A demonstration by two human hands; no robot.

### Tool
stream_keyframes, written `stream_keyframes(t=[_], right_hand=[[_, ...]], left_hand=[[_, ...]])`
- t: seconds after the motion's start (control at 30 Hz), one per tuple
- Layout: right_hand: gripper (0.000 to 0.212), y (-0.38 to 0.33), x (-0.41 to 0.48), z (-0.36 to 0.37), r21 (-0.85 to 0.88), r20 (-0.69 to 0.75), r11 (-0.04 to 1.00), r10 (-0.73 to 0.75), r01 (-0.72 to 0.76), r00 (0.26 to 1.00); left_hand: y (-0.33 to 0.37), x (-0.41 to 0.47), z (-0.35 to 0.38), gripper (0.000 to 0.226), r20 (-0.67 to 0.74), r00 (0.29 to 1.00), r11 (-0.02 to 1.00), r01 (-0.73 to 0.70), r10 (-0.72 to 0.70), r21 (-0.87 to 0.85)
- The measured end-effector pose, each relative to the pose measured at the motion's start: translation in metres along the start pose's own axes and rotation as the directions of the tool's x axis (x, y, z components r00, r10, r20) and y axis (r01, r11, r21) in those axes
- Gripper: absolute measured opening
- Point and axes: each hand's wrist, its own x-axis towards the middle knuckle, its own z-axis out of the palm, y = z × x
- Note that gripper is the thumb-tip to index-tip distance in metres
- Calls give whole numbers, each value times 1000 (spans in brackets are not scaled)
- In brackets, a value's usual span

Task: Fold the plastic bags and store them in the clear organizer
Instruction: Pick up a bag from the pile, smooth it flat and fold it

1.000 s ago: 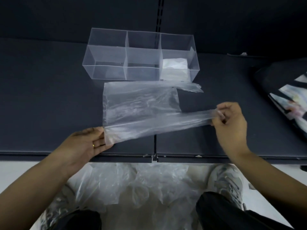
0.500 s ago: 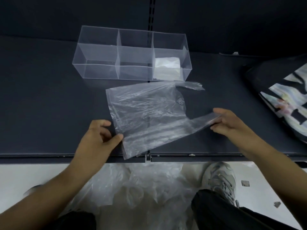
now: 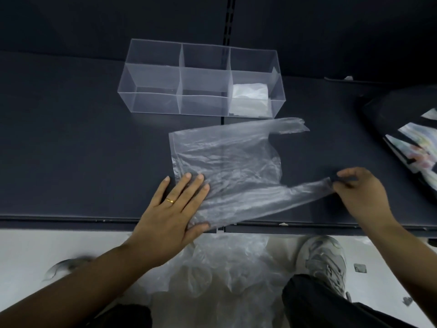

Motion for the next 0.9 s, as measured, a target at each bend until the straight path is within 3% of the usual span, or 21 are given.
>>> stream_keyframes(t=[0.1, 0.2, 0.3, 0.37, 0.4, 0.43, 0.5, 0.73, 0.9], right_hand=[[30, -21, -8, -2, -28, -135, 996, -87, 84, 987], [31, -72, -27, 18, -7, -145, 886, -459, 463, 877], [42, -123, -54, 59, 47, 190, 665, -738, 745, 647], [52, -142, -63, 88, 45, 372, 555, -781, 831, 502], [55, -145, -62, 100, 12, 418, 523, -777, 852, 471], [58, -143, -55, 108, -46, 449, 510, -758, 859, 474], [64, -129, -34, 113, -196, 462, 522, -698, 830, 547], [79, -49, 54, 62, -471, 214, 736, -439, 486, 873], [73, -36, 76, 38, -514, 138, 797, -288, 317, 948]], left_hand=[[-7, -9, -6, 70, -64, 994, 992, -90, 84, -89], [-8, 4, -21, 64, -175, 982, 965, 25, -72, -261], [-10, 35, -31, 76, -176, 963, 957, 159, -204, -241], [-16, 50, -26, 82, -116, 973, 970, 181, -201, -160], [-20, 55, -22, 84, -87, 979, 978, 175, -185, -112], [-25, 57, -19, 85, -64, 984, 984, 163, -168, -73], [-32, 55, -12, 84, -50, 989, 989, 140, -142, -39], [-48, 52, -8, 86, -50, 993, 994, 105, -106, -22], [-65, 54, -18, 97, 11, 986, 986, 167, -167, -17]])
